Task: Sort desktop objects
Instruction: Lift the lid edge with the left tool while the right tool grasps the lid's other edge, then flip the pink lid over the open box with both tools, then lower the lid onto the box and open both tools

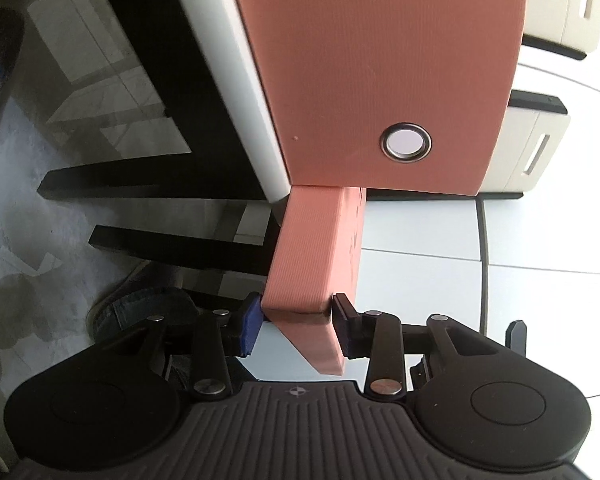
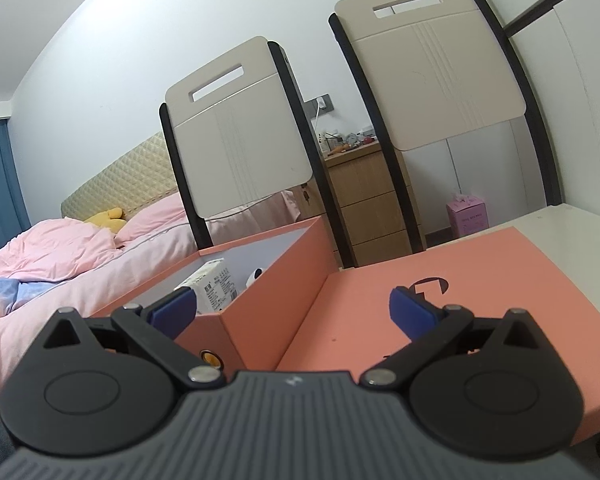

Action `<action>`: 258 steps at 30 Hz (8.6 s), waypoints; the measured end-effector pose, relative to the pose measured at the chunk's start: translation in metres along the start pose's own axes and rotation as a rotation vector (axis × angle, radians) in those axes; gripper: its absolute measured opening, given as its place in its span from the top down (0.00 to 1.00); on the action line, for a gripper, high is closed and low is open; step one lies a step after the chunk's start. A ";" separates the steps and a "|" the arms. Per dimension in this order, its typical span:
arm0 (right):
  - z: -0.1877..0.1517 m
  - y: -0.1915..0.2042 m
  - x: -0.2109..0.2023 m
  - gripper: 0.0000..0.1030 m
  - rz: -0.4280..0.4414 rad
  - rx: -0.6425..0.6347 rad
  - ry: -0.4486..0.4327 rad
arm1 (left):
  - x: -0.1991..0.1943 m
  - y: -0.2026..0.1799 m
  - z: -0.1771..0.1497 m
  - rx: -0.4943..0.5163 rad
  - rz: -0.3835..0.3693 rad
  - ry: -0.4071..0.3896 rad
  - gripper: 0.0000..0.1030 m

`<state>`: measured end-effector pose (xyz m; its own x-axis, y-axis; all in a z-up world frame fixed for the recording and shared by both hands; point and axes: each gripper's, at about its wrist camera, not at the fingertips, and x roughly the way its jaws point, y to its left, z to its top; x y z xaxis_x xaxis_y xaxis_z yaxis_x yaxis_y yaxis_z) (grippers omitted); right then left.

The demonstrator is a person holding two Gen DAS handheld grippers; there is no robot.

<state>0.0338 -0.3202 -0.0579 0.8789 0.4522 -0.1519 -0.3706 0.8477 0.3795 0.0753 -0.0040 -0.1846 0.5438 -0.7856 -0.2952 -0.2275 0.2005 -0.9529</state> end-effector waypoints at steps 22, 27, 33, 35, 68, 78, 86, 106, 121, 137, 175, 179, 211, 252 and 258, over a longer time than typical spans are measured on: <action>0.010 -0.061 -0.048 0.00 -0.082 0.057 -0.004 | -0.035 0.014 -0.046 0.018 -0.029 0.037 0.55; 0.022 -0.111 -0.077 0.00 -0.232 0.146 -0.012 | -0.040 0.017 -0.054 0.035 -0.028 0.047 0.55; 0.025 -0.188 -0.070 0.00 -0.221 0.278 0.138 | -0.037 0.024 -0.058 0.051 -0.029 0.059 0.55; 0.018 -0.208 -0.060 0.00 -0.198 0.338 0.222 | -0.031 0.028 -0.057 0.056 -0.028 0.061 0.55; 0.049 -0.184 -0.099 0.46 -0.075 0.440 0.225 | -0.082 -0.061 -0.078 0.373 -0.178 -0.021 0.54; 0.081 -0.142 -0.098 0.76 -0.006 0.321 0.176 | -0.073 -0.067 -0.071 0.372 -0.158 -0.012 0.55; 0.059 -0.173 -0.082 0.74 -0.084 0.337 0.194 | -0.056 -0.031 -0.050 0.281 -0.074 -0.015 0.55; -0.020 -0.284 -0.040 0.26 0.002 0.597 0.321 | -0.032 -0.005 -0.026 0.261 0.061 -0.029 0.49; 0.026 -0.245 -0.058 0.46 0.105 0.501 0.240 | -0.053 -0.058 -0.048 0.374 -0.057 -0.043 0.46; 0.131 -0.147 -0.016 0.45 0.203 0.415 0.108 | -0.155 -0.139 -0.006 0.521 -0.159 -0.309 0.46; 0.045 -0.068 0.284 0.45 0.416 0.576 0.204 | -0.229 -0.114 0.072 0.450 0.119 -0.796 0.32; 0.040 -0.064 0.276 0.45 0.408 0.581 0.188 | -0.228 -0.116 0.065 0.465 0.147 -0.829 0.32; 0.028 -0.031 0.214 0.38 0.337 0.442 0.130 | -0.196 -0.130 0.023 0.756 0.407 -1.060 0.18; 0.056 -0.056 0.197 0.09 0.320 0.401 0.084 | -0.186 -0.127 0.015 0.775 0.474 -1.015 0.18; 0.053 -0.027 0.154 0.09 0.192 0.269 -0.009 | -0.185 -0.127 0.007 0.788 0.493 -0.981 0.18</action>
<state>0.1950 -0.2885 -0.0428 0.8038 0.5931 -0.0466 -0.4381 0.6431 0.6281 0.0096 0.1202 -0.0091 0.9641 0.1374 -0.2271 -0.2247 0.8779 -0.4228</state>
